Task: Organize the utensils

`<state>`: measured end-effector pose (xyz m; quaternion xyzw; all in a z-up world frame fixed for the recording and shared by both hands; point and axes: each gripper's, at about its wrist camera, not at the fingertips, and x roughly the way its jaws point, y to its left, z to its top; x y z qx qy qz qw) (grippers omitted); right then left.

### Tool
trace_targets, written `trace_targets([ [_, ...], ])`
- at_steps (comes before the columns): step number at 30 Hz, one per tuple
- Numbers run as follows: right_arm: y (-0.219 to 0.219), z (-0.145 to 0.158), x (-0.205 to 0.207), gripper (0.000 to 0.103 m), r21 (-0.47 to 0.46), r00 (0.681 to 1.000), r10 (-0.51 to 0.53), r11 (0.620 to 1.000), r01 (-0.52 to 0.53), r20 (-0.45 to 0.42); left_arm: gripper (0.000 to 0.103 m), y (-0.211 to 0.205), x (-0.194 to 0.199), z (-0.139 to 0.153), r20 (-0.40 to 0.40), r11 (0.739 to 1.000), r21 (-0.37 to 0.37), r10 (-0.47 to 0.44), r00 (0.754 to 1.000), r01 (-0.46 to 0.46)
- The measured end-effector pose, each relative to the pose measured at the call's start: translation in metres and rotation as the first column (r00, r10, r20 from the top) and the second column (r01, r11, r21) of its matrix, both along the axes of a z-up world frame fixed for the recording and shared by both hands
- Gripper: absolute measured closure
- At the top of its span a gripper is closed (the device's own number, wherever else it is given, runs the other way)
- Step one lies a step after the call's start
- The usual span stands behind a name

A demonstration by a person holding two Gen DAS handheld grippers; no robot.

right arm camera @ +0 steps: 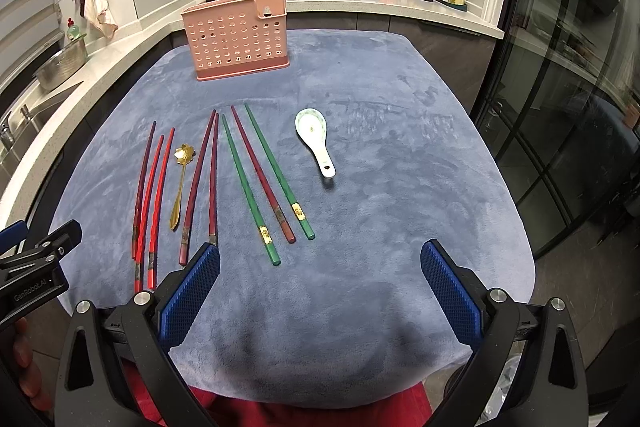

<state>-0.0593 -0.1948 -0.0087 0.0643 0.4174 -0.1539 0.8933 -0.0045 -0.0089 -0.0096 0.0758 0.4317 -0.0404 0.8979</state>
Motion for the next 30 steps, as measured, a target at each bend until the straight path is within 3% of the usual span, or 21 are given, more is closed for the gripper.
trace_targets([
  [30,0.0007,-0.0004,-0.0008,0.007,0.0,1.0,0.0,1.0,0.0,0.001,0.007,0.0058,0.0045,0.0028,-0.006,1.0,-0.002,0.0,1.0,0.0],
])
